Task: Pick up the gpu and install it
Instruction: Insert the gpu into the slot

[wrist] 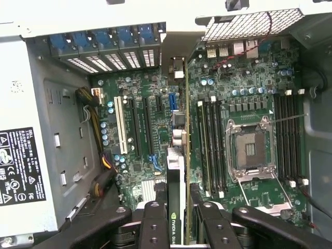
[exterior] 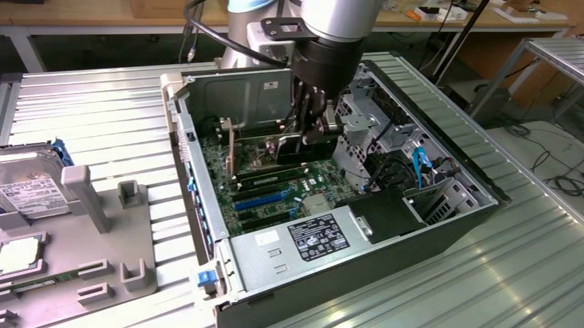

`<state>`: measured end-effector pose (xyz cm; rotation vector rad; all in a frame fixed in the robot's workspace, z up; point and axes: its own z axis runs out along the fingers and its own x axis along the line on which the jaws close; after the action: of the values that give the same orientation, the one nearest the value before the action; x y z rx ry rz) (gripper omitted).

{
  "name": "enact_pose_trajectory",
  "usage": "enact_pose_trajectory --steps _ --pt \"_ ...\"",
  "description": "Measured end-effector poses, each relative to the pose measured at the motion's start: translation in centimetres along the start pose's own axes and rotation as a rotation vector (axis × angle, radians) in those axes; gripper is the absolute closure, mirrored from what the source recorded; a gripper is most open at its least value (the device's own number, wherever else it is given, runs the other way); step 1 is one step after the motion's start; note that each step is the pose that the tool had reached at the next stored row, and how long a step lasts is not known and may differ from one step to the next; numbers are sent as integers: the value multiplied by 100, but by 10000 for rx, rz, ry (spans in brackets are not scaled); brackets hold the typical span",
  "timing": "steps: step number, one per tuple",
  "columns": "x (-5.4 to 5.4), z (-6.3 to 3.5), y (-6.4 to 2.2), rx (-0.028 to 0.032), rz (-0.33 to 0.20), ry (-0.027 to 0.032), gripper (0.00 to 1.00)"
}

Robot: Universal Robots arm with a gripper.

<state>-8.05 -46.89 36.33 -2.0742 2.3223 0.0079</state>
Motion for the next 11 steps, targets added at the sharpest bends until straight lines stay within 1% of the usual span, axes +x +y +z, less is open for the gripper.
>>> enact_pose_trajectory --steps 6,8,11 --pt "1 34 1 0 -16 -2 73" --pt "1 40 1 -5 -201 -4 73" --pt "1 42 1 -7 -266 -5 73"
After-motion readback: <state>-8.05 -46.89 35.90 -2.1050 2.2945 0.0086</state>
